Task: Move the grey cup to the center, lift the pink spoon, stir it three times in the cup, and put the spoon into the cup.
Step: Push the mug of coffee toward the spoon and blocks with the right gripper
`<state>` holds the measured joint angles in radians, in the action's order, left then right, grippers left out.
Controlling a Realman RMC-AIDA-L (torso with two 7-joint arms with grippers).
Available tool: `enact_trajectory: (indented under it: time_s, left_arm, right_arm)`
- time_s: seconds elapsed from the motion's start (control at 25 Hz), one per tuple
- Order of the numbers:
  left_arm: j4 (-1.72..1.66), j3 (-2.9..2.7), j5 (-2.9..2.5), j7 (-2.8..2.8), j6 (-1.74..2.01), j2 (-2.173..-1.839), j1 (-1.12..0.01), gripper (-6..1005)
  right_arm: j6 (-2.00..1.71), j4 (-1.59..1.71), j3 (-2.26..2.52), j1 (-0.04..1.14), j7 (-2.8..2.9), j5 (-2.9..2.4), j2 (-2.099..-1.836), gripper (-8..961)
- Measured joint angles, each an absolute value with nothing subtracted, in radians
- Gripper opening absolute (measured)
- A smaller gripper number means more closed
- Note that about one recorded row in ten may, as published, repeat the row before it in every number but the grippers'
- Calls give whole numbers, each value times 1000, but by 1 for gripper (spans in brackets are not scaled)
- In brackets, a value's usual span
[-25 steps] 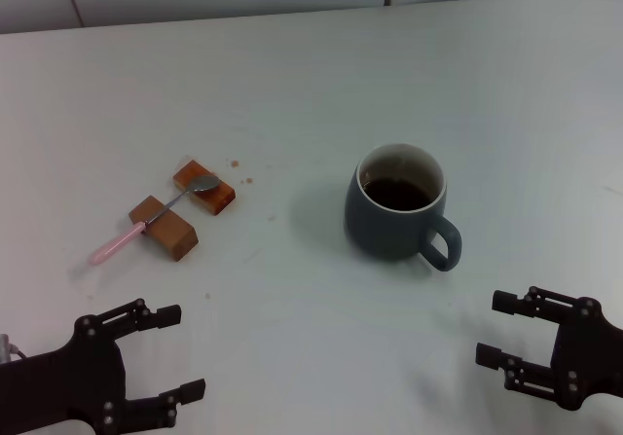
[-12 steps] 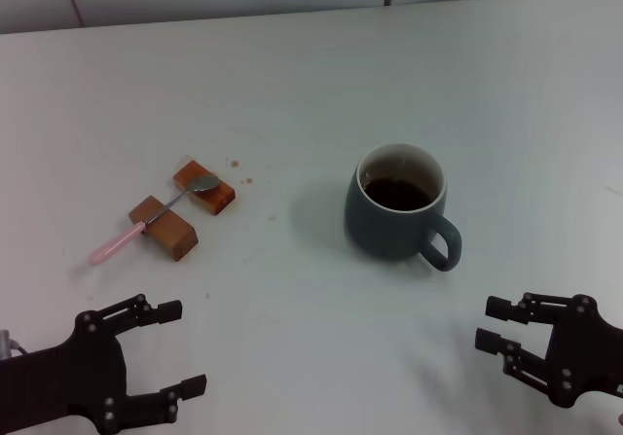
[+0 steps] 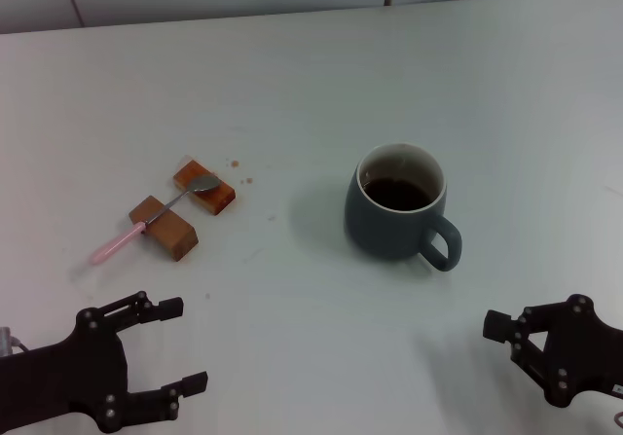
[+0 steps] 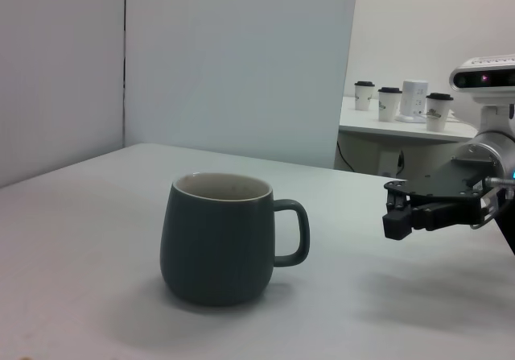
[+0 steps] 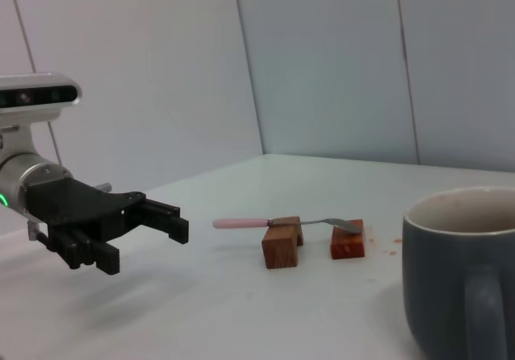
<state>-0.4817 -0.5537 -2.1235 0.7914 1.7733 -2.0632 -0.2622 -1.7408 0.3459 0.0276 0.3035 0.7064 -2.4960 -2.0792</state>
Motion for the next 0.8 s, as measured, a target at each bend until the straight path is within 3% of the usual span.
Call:
enact_trajectory:
  time_s: [0.48, 0.8]
  left_arm:
    - [-482, -543, -2120, 791, 1773, -2063, -262, 840]
    - [-482, -539, -2108, 790, 1773, -2064, -272, 841]
  right_arm:
    - [-1695, 211, -17, 228, 380, -2039, -2080, 7]
    - [-1374, 141, 21, 356, 196, -1964, -2081, 8]
